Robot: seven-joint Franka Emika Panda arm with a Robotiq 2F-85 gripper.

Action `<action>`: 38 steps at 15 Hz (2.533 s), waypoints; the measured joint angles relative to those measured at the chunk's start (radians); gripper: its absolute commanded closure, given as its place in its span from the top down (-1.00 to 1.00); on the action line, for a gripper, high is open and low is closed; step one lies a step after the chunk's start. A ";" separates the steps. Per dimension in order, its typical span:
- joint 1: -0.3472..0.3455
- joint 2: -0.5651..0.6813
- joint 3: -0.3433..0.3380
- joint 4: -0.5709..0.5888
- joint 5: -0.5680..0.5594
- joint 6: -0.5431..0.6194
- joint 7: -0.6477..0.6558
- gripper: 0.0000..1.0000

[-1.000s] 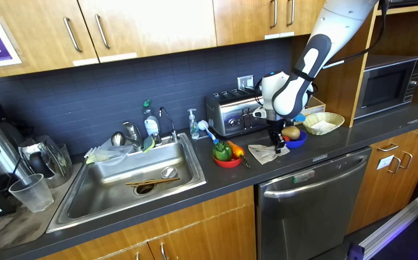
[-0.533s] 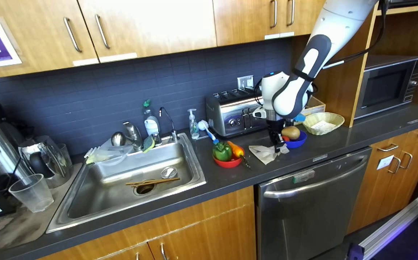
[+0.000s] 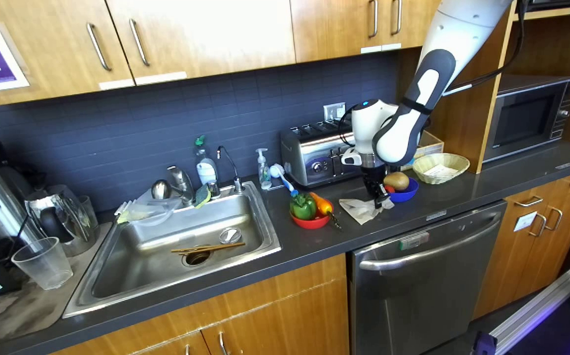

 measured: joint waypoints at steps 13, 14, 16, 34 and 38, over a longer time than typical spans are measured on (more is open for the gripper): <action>0.070 -0.005 -0.009 -0.001 -0.091 -0.062 0.017 -0.99; 0.075 -0.007 -0.008 -0.003 -0.095 -0.066 0.017 -0.99; 0.081 -0.012 -0.006 -0.011 -0.103 -0.071 0.017 -0.99; 0.018 -0.122 0.001 -0.218 -0.098 0.055 0.016 -0.99; 0.007 -0.133 0.001 -0.241 -0.095 0.075 0.016 -0.99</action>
